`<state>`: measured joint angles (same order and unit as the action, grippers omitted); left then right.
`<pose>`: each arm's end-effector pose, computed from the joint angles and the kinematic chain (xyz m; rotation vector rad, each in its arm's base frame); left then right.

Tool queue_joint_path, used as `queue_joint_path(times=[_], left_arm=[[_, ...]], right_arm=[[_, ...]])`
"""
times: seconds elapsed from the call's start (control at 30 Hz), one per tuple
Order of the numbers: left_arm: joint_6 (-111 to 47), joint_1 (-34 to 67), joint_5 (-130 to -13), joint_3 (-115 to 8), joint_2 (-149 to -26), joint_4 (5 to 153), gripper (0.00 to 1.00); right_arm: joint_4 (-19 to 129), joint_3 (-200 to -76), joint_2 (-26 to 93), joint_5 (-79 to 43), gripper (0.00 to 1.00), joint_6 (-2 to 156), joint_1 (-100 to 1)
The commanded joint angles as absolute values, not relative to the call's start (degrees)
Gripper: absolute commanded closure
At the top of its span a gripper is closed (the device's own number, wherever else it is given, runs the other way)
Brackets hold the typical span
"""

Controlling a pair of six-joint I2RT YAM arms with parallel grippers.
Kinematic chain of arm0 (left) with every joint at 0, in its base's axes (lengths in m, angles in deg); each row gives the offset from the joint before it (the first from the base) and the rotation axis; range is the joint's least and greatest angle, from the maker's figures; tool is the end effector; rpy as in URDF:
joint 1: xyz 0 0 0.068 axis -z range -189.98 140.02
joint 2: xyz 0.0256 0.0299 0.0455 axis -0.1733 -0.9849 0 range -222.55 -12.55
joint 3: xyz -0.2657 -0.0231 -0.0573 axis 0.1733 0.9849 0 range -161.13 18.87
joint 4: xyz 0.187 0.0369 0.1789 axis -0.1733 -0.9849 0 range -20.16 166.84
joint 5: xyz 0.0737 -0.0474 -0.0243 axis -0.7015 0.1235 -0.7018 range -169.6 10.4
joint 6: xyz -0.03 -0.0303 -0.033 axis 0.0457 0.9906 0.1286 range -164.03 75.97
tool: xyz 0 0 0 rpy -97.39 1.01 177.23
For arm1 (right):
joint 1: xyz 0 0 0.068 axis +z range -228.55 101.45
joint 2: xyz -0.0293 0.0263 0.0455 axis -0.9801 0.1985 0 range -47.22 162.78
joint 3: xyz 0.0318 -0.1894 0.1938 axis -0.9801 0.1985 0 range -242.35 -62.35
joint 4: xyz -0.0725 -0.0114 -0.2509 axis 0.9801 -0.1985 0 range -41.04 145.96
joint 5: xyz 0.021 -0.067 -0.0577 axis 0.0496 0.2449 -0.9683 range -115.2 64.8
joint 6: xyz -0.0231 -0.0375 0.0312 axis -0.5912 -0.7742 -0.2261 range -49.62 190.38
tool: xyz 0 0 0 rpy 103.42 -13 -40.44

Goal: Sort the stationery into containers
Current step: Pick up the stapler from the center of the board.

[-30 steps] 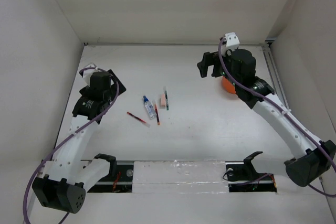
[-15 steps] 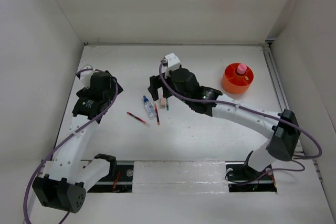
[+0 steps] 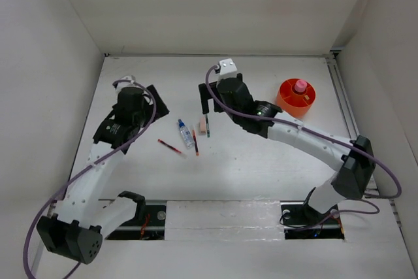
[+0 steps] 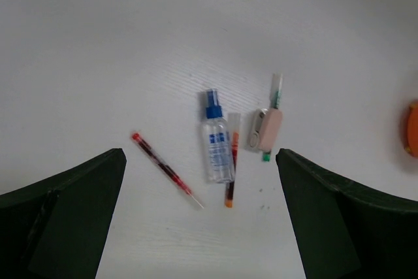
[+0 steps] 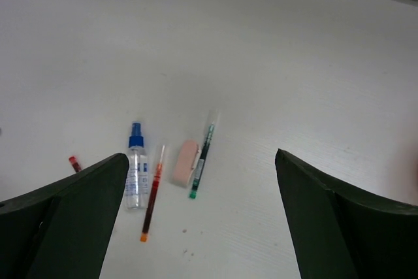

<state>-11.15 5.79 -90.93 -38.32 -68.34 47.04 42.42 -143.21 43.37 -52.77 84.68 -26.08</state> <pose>0.2049 -0.0506 0.3460 -0.4285 2.0267 -0.3208 0.2391 0.2844 0.3535 -0.3338 1.9114 0.3016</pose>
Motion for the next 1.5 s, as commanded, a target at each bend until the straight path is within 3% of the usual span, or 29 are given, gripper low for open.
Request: queue_joint_path(times=[0.0,0.17,0.3,0.43,0.53,0.67,0.73,0.8,1.13,1.2,1.47], left_arm=[[-10.0,14.1,-87.1,-43.3,-75.5,49.5,0.00],[-7.4,15.1,-83.1,-43.4,-83.9,54.2,0.00],[-4.2,29.7,-95.9,-55.1,-100.6,50.5,0.00],[-4.1,29.7,-96.2,-56.8,-106.3,51.9,0.00],[-5.9,29.7,-95.2,-56.8,-109.8,53.5,0.03],[-6.5,29.7,-95.0,-57.5,-114.6,54.4,0.19],[-6.5,29.7,-95.0,-57.5,-115.3,54.4,0.20],[-6.5,29.7,-95.7,-57.0,-115.8,55.3,0.30],[-7.8,28.6,-97.0,-59.2,-119.1,55.2,0.31],[-8.3,27.9,-97.0,-59.2,-119.7,55.2,0.41],[-8.3,27.9,-97.5,-58.7,-121.4,55.2,0.47]], right_arm=[[39.4,-141.9,34.1,-57.4,0.00,84.2,-28.9],[36.1,-137.2,23.4,-54.8,0.00,85.9,-36.3],[40.0,-131.3,15.5,-46.2,0.00,84.6,-40.7],[38.7,-129.3,13.3,-41.5,0.03,83.5,-42.4],[39.4,-126.9,12.3,-38.5,0.03,82.9,-42.4],[40.0,-126.3,12.9,-37.2,0.03,81.8,-42.4],[40.0,-125.8,12.9,-36.4,0.03,81.3,-42.4],[40.5,-125.8,13.4,-35.7,0.03,80.8,-42.4],[41.9,-125.8,15.8,-33.9,0.04,80.2,-41.9],[41.9,-125.8,15.8,-33.9,0.04,80.2,-41.9],[41.9,-125.8,15.8,-33.9,0.04,79.7,-41.9]])
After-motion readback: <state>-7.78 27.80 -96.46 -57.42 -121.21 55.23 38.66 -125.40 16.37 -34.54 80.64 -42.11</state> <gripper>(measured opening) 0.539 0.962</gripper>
